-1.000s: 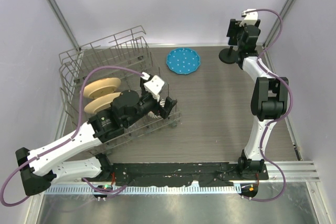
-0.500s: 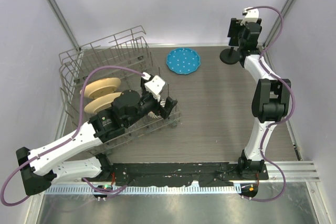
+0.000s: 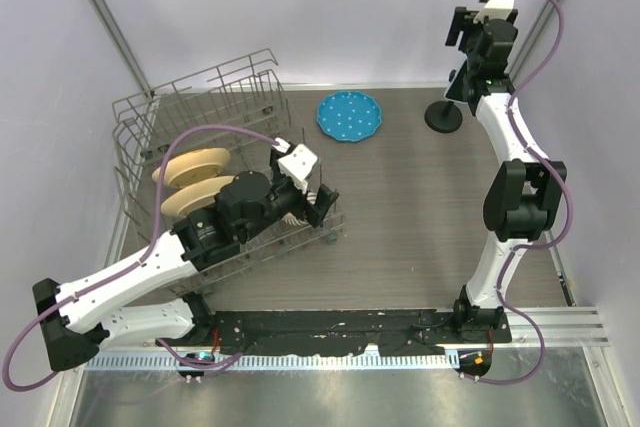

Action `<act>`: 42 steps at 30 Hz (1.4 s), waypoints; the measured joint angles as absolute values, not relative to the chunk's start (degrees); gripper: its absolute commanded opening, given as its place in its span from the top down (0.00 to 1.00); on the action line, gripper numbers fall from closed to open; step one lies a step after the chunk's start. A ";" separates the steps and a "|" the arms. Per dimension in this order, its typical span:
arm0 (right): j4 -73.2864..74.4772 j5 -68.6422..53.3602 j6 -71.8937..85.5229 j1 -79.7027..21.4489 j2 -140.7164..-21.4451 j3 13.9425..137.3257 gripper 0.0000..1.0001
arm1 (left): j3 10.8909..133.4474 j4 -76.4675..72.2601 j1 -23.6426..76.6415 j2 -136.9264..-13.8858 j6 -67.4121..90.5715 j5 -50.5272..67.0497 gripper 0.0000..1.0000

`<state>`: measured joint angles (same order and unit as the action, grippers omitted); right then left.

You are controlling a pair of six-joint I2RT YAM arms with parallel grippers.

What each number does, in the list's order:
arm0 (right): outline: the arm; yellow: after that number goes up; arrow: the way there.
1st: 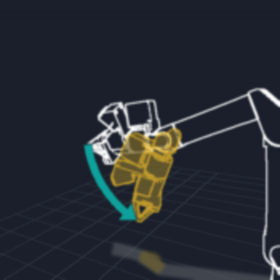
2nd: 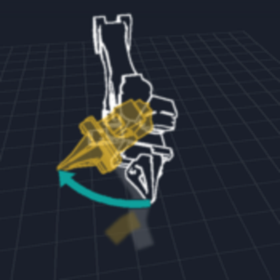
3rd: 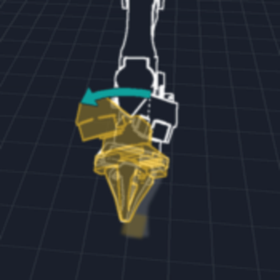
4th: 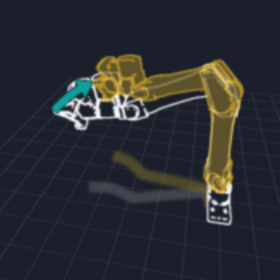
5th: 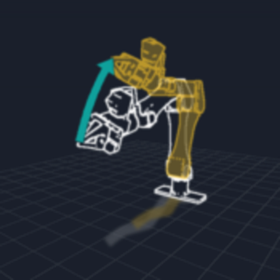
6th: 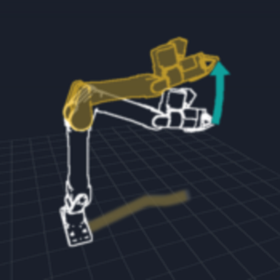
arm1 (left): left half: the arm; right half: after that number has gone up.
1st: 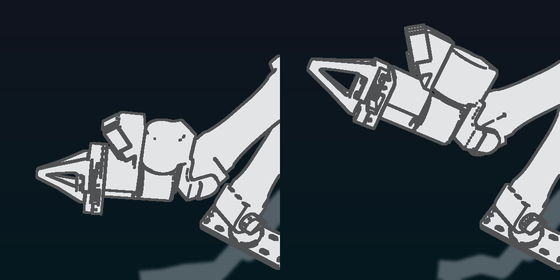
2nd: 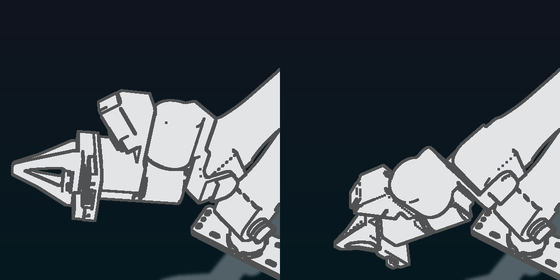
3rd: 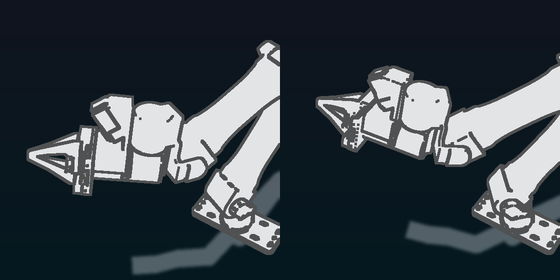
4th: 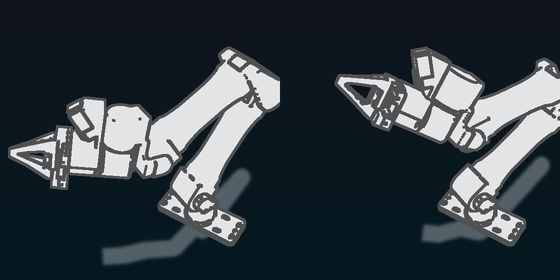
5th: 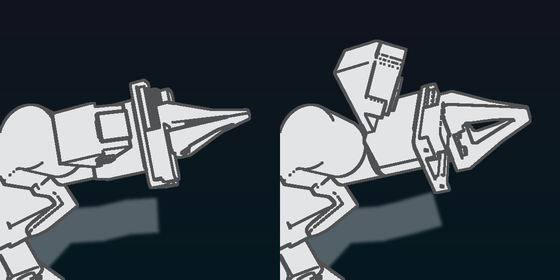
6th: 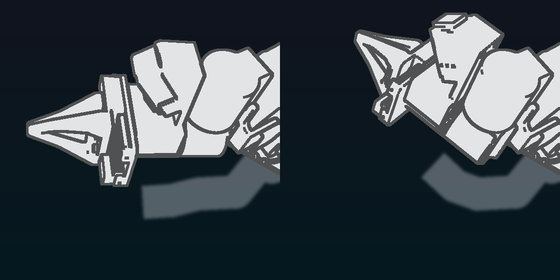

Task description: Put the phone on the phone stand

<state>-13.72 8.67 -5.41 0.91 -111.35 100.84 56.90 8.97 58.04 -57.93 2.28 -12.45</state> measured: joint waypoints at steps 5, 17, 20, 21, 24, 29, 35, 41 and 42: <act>-15.55 7.81 -4.82 0.93 -109.75 102.54 0.19 | 56.90 9.34 58.04 -58.54 2.31 -12.45 0.13; -9.47 8.88 1.23 0.67 -103.39 99.53 0.19 | 56.90 9.82 58.04 -59.57 2.52 -12.14 0.13; -6.59 10.15 4.89 -0.58 -96.20 94.35 0.19 | 56.90 9.85 58.02 -59.77 2.52 -12.19 0.13; -5.80 10.74 5.87 -1.61 -93.43 92.33 0.19 | 56.90 9.91 58.02 -59.86 2.52 -12.21 0.13; -3.42 11.55 8.03 -7.35 -84.18 85.67 0.19 | 56.90 10.13 58.02 -59.96 2.50 -12.27 0.13; 7.03 9.17 12.58 -16.51 -67.42 75.77 0.18 | 56.90 10.17 58.02 -59.94 2.50 -12.88 0.13; 26.46 16.34 19.14 -15.31 -45.78 67.31 0.13 | 56.80 10.09 58.02 -58.65 2.39 -14.57 0.12; 43.40 25.28 28.45 -15.25 -28.23 66.02 0.12 | 55.92 9.45 58.02 -53.41 1.93 -18.11 0.11; 45.39 26.00 29.82 -15.25 -26.96 66.08 0.12 | 55.94 9.45 58.02 -52.49 2.48 -18.50 0.11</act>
<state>45.39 26.00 29.82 -15.25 -26.96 66.08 55.94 9.45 58.02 -52.49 2.48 -18.50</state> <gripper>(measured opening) 0.880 0.887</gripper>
